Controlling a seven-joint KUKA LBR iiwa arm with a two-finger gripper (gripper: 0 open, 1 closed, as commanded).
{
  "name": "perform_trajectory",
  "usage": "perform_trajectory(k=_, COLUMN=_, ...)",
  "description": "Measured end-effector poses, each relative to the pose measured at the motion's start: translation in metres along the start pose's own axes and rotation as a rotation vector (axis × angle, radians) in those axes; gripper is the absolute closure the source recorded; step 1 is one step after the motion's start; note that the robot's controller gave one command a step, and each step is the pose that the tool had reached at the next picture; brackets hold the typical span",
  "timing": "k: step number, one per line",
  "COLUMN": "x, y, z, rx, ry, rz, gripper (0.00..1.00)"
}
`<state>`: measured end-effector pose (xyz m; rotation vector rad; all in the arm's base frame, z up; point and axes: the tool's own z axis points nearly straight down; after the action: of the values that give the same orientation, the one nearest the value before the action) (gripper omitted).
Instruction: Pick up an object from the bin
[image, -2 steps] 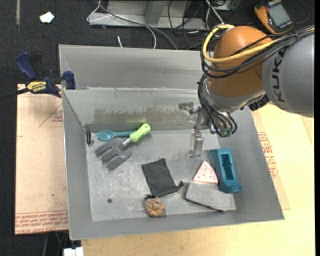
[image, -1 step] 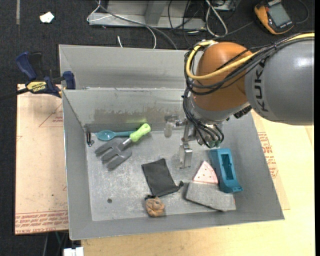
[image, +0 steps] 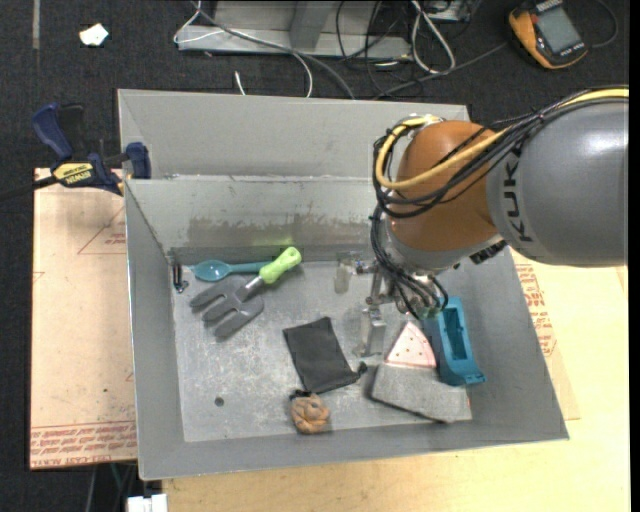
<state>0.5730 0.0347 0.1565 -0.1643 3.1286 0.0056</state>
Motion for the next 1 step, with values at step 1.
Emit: perform_trajectory(k=1, x=0.0039, y=0.0167, z=0.0109, rx=-0.001, ry=0.003, rz=0.118, gripper=0.00)
